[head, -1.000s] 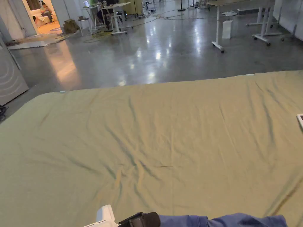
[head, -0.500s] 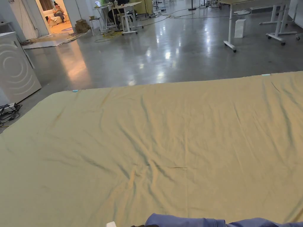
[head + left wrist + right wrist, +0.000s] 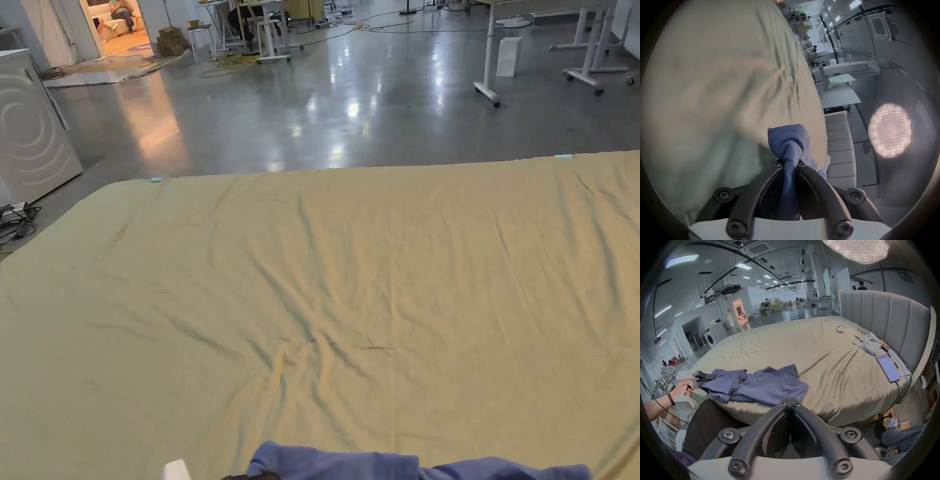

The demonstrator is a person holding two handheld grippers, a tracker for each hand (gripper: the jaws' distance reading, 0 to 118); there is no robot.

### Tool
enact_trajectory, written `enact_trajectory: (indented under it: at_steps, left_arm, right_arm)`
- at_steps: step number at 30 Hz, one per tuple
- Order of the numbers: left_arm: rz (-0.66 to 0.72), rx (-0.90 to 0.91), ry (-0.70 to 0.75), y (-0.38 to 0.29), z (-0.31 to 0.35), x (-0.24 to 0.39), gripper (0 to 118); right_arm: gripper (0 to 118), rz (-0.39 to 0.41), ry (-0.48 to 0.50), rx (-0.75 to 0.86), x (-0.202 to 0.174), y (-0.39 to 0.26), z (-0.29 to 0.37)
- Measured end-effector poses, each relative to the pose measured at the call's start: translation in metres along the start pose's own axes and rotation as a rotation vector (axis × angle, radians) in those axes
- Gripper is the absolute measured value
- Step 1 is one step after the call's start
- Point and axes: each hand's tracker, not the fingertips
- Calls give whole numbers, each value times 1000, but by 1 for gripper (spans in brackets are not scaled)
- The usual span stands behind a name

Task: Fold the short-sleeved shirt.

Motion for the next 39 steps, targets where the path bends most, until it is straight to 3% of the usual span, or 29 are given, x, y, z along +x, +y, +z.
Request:
enact_trajectory:
  at_steps: [5, 9, 10, 15, 21, 24, 26, 28, 30, 33, 34, 36, 39]
  left_arm:
    - [-144, 79, 66, 32, 54, 17, 10]
    - [-327, 55, 151, 24, 53, 64, 10]
    - [-369, 55, 156, 40, 48, 43, 10]
    - [-417, -32, 67, -22, -21, 107, 10]
    - [-457, -213, 118, -92, -135, 133, 12]
    - [-396, -222, 238, -112, -175, 132, 35]
    - [-361, -217, 158, -115, -184, 134, 44]
    - [-273, -221, 48, -109, -180, 135, 74]
    - [-220, -164, -60, -102, -160, 139, 78]
    - [-275, -107, 20, -98, -146, 142, 73]
    - [-322, -105, 56, -102, -143, 143, 54]
    - [-370, -148, 85, -110, -152, 135, 5]
    - [-269, -262, -2, -121, -172, 115, 5]
  right_arm:
    - [0, 10, 4, 37, -9, 1, -5]
    - [0, -12, 7, 64, -11, 4, -4]
    - [0, -12, 5, 68, -11, 4, -4]
    - [0, -4, -8, 82, -8, 5, 3]
    - [0, -18, -46, 90, 5, -1, 17]
    - [0, -23, -106, 78, 13, -9, 24]
    - [0, -38, -124, 71, 18, -16, 27]
    - [0, -64, -120, 60, 24, -23, 30]
    - [0, -73, -129, 58, 25, -28, 32]
    - [0, -102, -120, 56, 29, -30, 32]
    - [0, -107, -118, 60, 29, -30, 32]
    - [0, -106, -114, 65, 29, -28, 32]
    - [0, -84, -119, 77, 26, -24, 34]
